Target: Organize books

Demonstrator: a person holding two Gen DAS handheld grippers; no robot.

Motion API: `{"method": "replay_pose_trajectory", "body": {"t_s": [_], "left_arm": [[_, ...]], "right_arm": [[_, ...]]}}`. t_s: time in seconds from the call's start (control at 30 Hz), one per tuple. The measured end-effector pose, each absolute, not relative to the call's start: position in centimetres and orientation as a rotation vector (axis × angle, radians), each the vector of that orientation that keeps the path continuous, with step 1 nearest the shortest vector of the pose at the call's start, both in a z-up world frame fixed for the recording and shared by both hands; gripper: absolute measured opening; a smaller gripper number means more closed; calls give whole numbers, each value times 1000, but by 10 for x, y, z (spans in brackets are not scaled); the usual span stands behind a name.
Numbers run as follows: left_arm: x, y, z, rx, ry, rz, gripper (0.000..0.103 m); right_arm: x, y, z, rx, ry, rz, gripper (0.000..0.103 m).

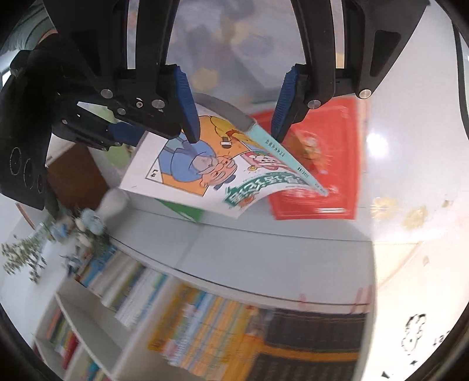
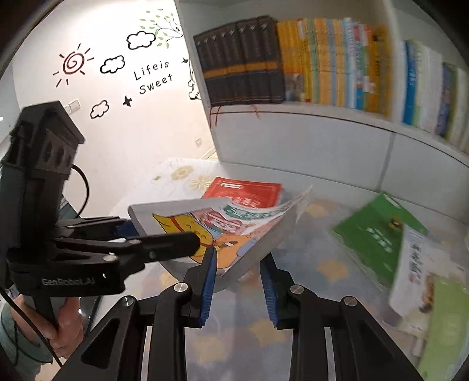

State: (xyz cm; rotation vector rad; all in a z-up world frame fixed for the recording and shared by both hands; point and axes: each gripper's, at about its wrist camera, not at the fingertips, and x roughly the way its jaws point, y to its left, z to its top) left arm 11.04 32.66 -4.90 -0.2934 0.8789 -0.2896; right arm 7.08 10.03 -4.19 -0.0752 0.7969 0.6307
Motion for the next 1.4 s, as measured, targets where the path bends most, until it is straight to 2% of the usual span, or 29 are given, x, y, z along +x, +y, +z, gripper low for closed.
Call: {"method": "replay_pose_trajectory", "body": {"t_s": [0.3, 0.5, 0.67, 0.83, 0.97, 1.4], "left_arm": [[138, 375, -95, -415, 896, -256, 46], [134, 387, -106, -419, 912, -203, 46], [138, 409, -115, -485, 906, -171, 46], [166, 404, -135, -524, 955, -190, 46], [172, 393, -145, -519, 981, -209, 46], [172, 413, -147, -593, 962, -155, 47]], "right_arm": [[121, 154, -99, -44, 915, 667, 27], [127, 185, -114, -148, 943, 685, 27], [147, 164, -118, -105, 956, 602, 28], [218, 134, -147, 98, 1089, 498, 29], [242, 131, -164, 193, 1147, 488, 29], [233, 143, -165, 101, 1155, 481, 31]]}}
